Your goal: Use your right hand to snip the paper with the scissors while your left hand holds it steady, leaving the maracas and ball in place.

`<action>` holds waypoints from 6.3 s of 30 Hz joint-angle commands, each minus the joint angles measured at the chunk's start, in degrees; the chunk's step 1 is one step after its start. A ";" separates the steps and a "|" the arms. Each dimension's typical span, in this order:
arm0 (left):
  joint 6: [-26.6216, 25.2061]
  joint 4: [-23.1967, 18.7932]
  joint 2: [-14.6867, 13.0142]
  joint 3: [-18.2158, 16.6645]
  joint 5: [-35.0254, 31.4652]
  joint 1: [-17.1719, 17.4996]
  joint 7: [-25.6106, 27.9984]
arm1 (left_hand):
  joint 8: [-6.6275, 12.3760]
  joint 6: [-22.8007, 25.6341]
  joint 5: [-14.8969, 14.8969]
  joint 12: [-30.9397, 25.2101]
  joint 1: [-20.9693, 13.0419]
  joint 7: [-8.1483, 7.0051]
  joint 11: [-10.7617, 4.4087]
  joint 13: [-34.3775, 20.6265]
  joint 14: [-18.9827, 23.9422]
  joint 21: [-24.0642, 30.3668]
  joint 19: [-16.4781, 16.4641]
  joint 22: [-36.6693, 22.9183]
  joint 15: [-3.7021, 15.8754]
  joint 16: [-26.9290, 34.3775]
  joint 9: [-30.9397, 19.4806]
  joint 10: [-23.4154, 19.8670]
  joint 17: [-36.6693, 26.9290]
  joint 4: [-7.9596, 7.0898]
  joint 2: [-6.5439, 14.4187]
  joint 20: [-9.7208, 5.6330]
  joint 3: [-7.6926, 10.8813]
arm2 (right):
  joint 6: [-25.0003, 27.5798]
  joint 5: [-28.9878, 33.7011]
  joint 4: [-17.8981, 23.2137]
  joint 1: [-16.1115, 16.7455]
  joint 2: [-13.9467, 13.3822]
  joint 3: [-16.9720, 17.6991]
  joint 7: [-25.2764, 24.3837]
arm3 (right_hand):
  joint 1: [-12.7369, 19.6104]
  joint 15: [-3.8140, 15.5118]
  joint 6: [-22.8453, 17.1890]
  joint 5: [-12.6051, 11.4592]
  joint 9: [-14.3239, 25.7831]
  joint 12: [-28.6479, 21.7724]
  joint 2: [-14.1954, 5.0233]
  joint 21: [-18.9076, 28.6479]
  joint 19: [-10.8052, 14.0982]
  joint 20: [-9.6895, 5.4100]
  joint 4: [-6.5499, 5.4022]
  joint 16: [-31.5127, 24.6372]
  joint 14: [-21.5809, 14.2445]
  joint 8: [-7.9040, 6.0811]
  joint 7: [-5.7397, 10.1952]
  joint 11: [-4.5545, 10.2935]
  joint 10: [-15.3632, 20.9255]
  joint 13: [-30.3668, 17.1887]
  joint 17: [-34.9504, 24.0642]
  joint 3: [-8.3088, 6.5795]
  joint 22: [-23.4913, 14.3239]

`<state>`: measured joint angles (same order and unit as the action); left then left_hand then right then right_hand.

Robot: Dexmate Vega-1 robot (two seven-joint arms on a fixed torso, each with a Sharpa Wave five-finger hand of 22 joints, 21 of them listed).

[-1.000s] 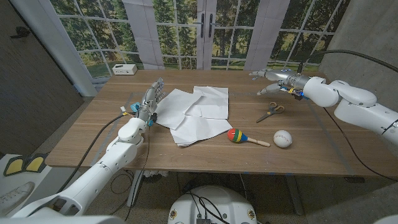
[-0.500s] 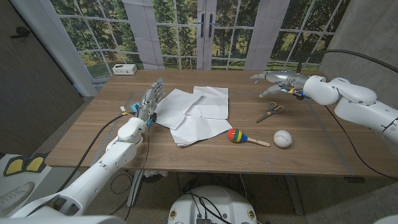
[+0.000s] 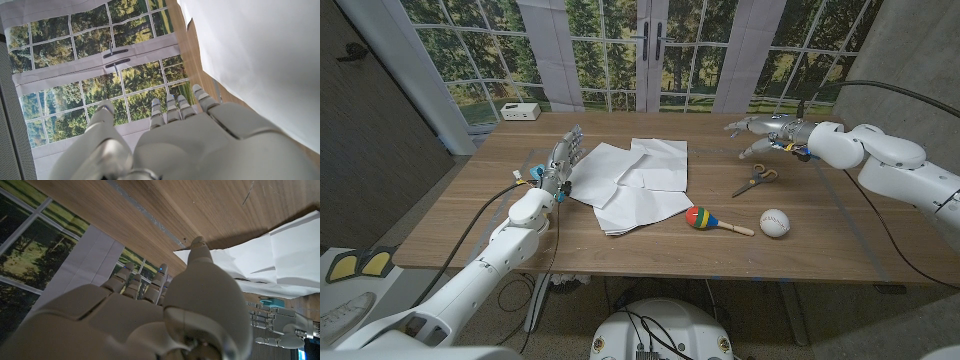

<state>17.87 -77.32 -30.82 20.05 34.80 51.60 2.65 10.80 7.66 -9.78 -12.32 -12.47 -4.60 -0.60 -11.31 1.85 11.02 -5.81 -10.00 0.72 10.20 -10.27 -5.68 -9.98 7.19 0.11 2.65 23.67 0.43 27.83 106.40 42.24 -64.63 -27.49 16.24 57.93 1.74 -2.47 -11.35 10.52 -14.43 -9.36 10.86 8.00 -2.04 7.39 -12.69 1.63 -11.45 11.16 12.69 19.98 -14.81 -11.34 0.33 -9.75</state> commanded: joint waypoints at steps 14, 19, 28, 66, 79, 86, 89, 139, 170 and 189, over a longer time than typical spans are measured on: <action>-0.17 0.25 0.04 0.15 0.06 -0.13 -0.01 | 0.01 0.38 -0.18 -0.13 0.22 -0.01 0.10 -0.09 -0.01 0.10 -0.25 -0.10 0.01 0.21 -0.12 -0.27 -0.10 0.35 0.22 -0.28 -0.08 | 0.44 2.82 -0.15 0.62 -0.49 -0.81 0.87 | 0.28 10.33 0.94 0.33 0.24 -0.73 0.65 0.08 -0.08 -1.51 -0.18 -0.36 -0.76 0.41 -0.08 -0.11 2.50 -0.70 -0.18 -0.79 -0.07; 0.03 0.25 0.06 0.12 -0.01 -0.04 0.06 | -0.01 0.35 -0.19 -0.11 0.24 0.03 0.08 -0.09 0.01 0.09 -0.23 -0.10 0.03 0.23 -0.12 -0.22 -0.10 0.36 0.24 -0.26 -0.08 | 0.63 2.80 -0.38 1.04 -0.79 -0.66 0.86 | 0.26 10.30 0.92 0.34 0.24 -0.70 0.70 0.11 -0.03 -1.56 -0.20 -0.36 -0.79 0.37 -0.15 -0.11 2.56 -0.75 -0.18 -0.81 -0.07; -0.14 -0.50 -0.25 -0.02 0.11 0.49 0.17 | 0.04 0.50 -0.19 -0.16 0.28 0.22 -0.17 -0.09 0.00 0.10 -0.25 -0.10 0.07 0.24 -0.12 -0.37 -0.09 0.39 0.26 -0.26 -0.09 | 0.72 3.45 -0.95 1.81 -0.91 -1.10 0.32 | 0.47 10.49 0.80 0.31 0.25 -0.60 0.52 0.19 0.18 -2.07 -0.18 -0.38 -0.90 0.28 -0.06 -0.07 2.63 -0.87 -0.21 -1.10 -0.08; -0.07 -1.34 -0.18 0.21 -0.61 1.77 1.47 | -0.29 -0.15 -0.19 -0.18 0.48 0.23 -0.18 -0.09 0.17 0.13 -0.33 -0.10 0.20 0.28 -0.12 -0.59 -0.09 0.51 0.38 -0.38 -0.13 | -3.79 5.99 -4.64 4.16 -2.13 -1.55 -4.90 | 5.27 10.80 6.13 0.43 0.28 0.49 -0.04 0.59 2.36 -6.08 0.67 -0.35 -1.57 0.32 1.00 -0.05 3.85 -1.93 -0.54 -5.22 -0.06; -0.12 -1.76 -0.08 0.24 -0.84 2.07 2.06 | -0.09 0.26 -0.20 -0.23 0.53 0.37 -0.27 -0.09 0.31 0.13 -0.35 -0.10 0.24 0.33 -0.11 -0.79 -0.09 0.55 0.42 -0.40 -0.14 | -6.11 8.86 -5.36 3.67 -2.59 -2.02 -5.77 | 6.07 10.90 5.78 0.42 0.28 0.58 0.02 0.40 2.28 -6.31 0.80 -0.37 -1.77 0.13 1.01 -0.05 4.54 -1.97 -0.58 -5.78 -0.05; -0.07 -1.99 -0.07 0.19 -0.84 2.25 2.21 | -0.08 0.28 -0.19 -0.22 0.54 0.45 -0.32 -0.09 0.29 0.13 -0.35 -0.10 0.21 0.32 -0.11 -0.78 -0.09 0.57 0.43 -0.41 -0.14 | -7.53 11.63 -5.96 3.19 -2.62 -2.92 -5.74 | 6.30 10.90 5.74 0.44 0.28 0.69 0.10 0.31 2.09 -6.22 0.77 -0.32 -1.70 0.11 0.99 -0.05 4.72 -1.98 -0.60 -5.96 -0.06; -0.23 -2.29 -0.17 0.19 -0.92 2.43 2.38 | -0.08 0.28 -0.19 -0.25 0.55 0.47 -0.32 -0.09 0.28 0.12 -0.34 -0.10 0.23 0.31 -0.11 -0.87 -0.09 0.58 0.43 -0.42 -0.14 | -8.05 12.25 -6.25 3.04 -2.53 -3.18 -5.53 | 6.29 10.86 6.22 0.48 0.27 0.86 0.24 0.23 1.92 -6.19 0.66 -0.29 -1.64 0.30 0.95 -0.04 4.62 -1.96 -0.62 -5.98 -0.07; -0.41 -3.62 -0.61 -0.13 -1.66 3.03 3.64 | -0.05 0.11 -0.20 -0.43 0.79 0.55 -0.27 -0.12 0.28 0.12 -0.43 -0.09 0.38 0.28 -0.10 -1.68 -0.09 0.66 0.42 -0.47 -0.25 | -9.56 15.26 -10.25 -1.23 0.00 -6.00 -0.09 | 2.55 10.77 5.18 0.70 0.38 -0.36 1.63 0.00 0.97 -3.05 -1.83 -0.10 -2.49 0.84 0.91 -0.25 5.33 -4.27 -0.73 -4.79 -0.10; -0.12 -2.63 -0.27 0.08 -1.61 2.64 3.21 | -0.07 0.08 -0.21 -0.40 0.91 0.61 -0.28 -0.13 0.25 0.10 -0.36 -0.10 0.35 0.28 -0.09 -1.77 -0.09 0.68 0.47 -0.44 -0.28 | -10.19 14.79 -11.37 -1.81 0.89 -7.14 0.11 | 3.87 10.39 8.19 -3.84 0.53 -7.64 -0.24 -0.16 -0.92 0.99 -1.19 0.74 -3.44 1.15 -0.15 -0.31 2.14 -12.23 -1.44 -8.26 -0.03; -0.34 -2.67 -0.44 -0.06 -1.57 2.66 3.36 | -0.04 0.16 -0.22 -0.32 0.92 0.77 -0.30 -0.14 0.17 0.08 -0.28 -0.10 0.36 0.25 -0.09 -1.66 -0.08 0.71 0.57 -0.43 -0.25 | -10.98 15.44 -12.44 -2.59 1.44 -7.94 -0.71 | 3.21 10.58 8.45 -5.11 0.43 -9.03 -0.28 0.06 -0.71 0.96 -1.55 0.40 -3.89 0.87 -0.69 -0.30 1.76 -13.41 -1.86 -8.65 -0.03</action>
<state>17.67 -79.97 -31.19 20.09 33.16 54.20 5.91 10.58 7.36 -9.78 -12.32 -11.87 -4.09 -0.72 -11.31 2.06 11.02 -6.02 -10.00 0.92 10.20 -10.24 -7.01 -9.86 7.66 0.72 2.45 23.20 -9.91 42.49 94.50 40.17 -63.38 -34.91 16.17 60.92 1.83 6.06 -15.92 10.80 -22.91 -9.36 10.80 7.36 -1.01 5.83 -12.25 -1.94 -10.37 10.44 12.48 21.16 -27.88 -12.94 -7.67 -9.61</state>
